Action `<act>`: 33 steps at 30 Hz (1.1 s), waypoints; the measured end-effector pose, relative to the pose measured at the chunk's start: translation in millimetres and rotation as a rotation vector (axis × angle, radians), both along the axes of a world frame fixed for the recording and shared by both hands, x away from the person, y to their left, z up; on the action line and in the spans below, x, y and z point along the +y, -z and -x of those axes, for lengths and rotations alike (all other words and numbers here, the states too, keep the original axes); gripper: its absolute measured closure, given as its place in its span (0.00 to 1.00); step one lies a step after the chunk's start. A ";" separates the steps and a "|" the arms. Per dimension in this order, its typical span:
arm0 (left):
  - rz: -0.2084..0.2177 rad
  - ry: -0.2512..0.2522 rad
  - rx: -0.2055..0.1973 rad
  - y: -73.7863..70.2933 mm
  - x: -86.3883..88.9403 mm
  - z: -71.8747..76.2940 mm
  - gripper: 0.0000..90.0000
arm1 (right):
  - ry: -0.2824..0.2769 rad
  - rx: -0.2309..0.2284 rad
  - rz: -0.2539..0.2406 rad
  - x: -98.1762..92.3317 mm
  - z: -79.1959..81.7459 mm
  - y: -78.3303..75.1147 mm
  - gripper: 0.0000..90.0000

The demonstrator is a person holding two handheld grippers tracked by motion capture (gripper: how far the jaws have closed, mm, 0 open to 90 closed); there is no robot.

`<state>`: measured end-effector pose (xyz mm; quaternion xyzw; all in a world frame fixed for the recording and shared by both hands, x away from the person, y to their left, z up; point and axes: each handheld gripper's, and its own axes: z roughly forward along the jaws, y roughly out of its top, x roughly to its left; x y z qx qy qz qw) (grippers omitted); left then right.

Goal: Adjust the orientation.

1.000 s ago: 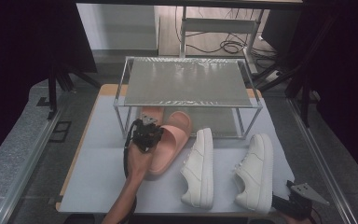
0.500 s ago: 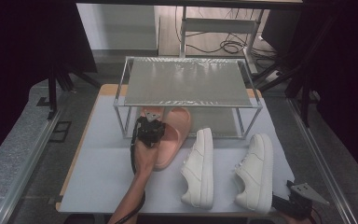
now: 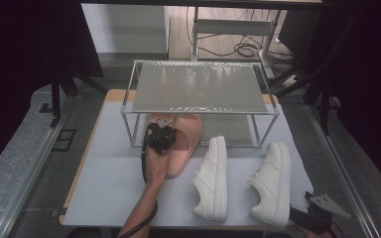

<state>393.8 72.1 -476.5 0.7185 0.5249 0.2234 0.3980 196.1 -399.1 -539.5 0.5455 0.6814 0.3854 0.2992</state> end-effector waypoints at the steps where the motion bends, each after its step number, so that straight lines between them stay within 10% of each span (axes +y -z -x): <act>1: 0.003 0.006 0.003 -0.8 0.8 0.4 0.84 | 0.000 0.000 0.000 0.0 0.0 0.0 0.11; 15: 0.009 0.104 -0.010 -10.7 28.0 31.8 0.82 | 0.002 -0.002 0.000 0.2 -0.2 0.2 0.11; 33: 0.073 0.226 0.032 9.5 61.4 95.2 0.98 | 0.004 -0.002 -0.001 0.6 -0.2 0.3 0.11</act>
